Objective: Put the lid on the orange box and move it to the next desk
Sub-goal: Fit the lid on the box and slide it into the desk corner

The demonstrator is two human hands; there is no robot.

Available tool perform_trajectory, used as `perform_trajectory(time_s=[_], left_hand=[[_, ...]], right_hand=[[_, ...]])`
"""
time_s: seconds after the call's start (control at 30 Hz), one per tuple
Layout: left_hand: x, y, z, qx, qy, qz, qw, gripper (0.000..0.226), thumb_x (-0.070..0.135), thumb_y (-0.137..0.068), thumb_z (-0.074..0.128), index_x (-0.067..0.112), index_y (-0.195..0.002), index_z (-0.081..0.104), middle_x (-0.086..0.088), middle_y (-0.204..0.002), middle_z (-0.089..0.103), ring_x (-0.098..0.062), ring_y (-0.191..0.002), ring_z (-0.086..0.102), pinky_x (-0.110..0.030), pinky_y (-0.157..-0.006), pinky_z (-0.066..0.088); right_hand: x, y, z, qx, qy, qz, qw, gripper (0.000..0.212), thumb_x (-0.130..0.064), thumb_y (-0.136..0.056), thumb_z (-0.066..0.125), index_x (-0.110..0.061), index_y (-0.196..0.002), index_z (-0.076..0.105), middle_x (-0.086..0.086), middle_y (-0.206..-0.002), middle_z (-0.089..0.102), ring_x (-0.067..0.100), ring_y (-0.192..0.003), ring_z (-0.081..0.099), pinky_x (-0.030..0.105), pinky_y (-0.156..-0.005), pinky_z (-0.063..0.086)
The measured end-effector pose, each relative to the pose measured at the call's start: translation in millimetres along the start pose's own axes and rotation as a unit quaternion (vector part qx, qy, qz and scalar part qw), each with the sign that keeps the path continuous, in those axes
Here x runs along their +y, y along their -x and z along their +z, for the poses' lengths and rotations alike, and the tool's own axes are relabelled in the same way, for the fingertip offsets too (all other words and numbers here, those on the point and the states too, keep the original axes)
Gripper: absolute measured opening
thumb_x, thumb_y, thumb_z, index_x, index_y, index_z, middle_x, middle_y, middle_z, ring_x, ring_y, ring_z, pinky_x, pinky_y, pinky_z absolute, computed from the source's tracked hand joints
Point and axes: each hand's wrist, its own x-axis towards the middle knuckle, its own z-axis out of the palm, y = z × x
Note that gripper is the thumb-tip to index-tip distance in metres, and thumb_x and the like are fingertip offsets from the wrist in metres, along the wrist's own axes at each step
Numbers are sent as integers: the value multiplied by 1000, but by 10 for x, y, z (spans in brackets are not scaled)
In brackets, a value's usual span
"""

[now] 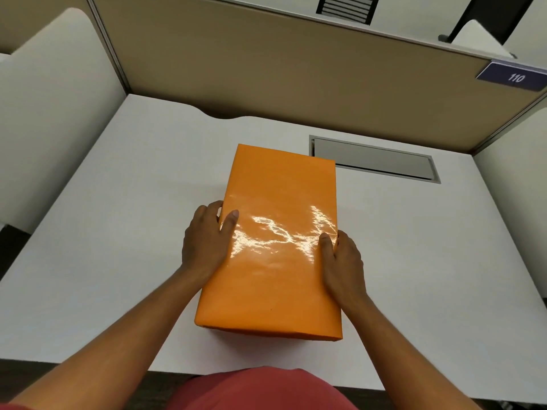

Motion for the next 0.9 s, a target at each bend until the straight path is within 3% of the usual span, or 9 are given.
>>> perform_trajectory(time_s=[0.27, 0.37, 0.47, 0.63, 0.9], left_hand=[[84, -428, -32, -56, 48, -30, 997, 49, 43, -96, 58, 19, -137, 45, -9, -134, 58, -24, -104, 60, -37, -82, 49], [293, -767, -25, -59, 35, 14, 998, 57, 40, -97, 55, 25, -150, 37, -10, -145, 50, -30, -119, 59, -44, -92, 51], [489, -1100, 68, -82, -28, 57, 995, 59, 46, -102, 47, 29, -157, 32, -12, -154, 42, -36, -132, 52, -49, -101, 48], [554, -1440, 236, -82, -74, 83, 990, 58, 51, -104, 39, 29, -157, 35, -13, -156, 42, -38, -137, 49, -53, -106, 45], [477, -1533, 309, -64, -62, 103, 991, 53, 53, -102, 42, 30, -150, 41, -11, -150, 47, -36, -127, 57, -49, -100, 49]], right_hand=[[-47, -254, -97, -45, 3, -3, 999, 45, -49, -98, 37, -21, -128, 56, 8, -127, 59, 21, -105, 62, 35, -84, 48], [-166, -663, -95, -34, 35, -26, 998, 61, -38, -103, 43, -14, -157, 29, 15, -151, 42, 32, -127, 54, 43, -101, 47], [-303, -1106, -36, -34, 96, -82, 991, 65, -38, -104, 38, -13, -161, 18, 18, -158, 32, 38, -136, 47, 48, -108, 44], [-446, -1549, 57, -33, 152, -100, 983, 59, -40, -107, 32, -15, -159, 25, 22, -152, 38, 42, -128, 53, 50, -104, 48], [-421, -1651, 184, 12, 154, -106, 982, 57, -42, -105, 31, -16, -156, 31, 21, -132, 55, 37, -110, 62, 45, -89, 53]])
